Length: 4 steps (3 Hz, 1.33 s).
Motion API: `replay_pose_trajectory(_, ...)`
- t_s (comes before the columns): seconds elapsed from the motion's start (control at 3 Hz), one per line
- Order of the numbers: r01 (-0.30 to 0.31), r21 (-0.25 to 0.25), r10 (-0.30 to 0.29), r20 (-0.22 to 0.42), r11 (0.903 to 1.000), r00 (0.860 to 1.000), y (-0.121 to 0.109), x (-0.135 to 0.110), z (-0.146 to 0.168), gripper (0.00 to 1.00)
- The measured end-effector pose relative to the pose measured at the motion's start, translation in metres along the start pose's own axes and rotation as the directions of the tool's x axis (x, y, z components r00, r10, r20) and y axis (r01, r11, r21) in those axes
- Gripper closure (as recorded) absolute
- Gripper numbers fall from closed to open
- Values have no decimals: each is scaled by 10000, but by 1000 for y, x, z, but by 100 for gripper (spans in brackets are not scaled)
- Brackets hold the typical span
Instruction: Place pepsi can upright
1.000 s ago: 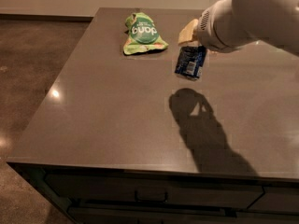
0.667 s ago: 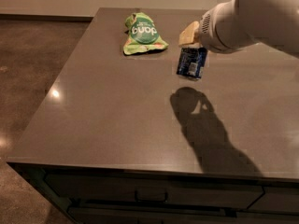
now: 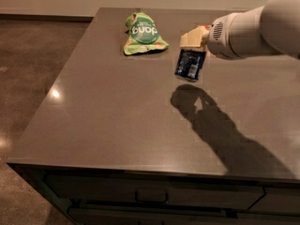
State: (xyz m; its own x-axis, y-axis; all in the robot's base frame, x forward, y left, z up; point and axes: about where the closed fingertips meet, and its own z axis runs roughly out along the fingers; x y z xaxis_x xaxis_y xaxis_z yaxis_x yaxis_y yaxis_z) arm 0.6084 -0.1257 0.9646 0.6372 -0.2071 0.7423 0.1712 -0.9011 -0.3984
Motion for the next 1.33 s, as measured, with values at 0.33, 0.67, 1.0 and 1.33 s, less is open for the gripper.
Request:
replay_pose_trajectory(0.33,43,1843,-116,386,9829,9992,-16,-13,4,100)
replay_pose_trajectory(0.67,1510,2830,-1622,166,9472,9866,-24,-30,4,100)
replay_pose_trajectory(1.0,2896,2977,-2785,-801,9097,9571,-28,-40,5,100)
replay_pose_trajectory(1.33,4022,2860,-3565,-1996,8697,9127,-34,-43,7,100)
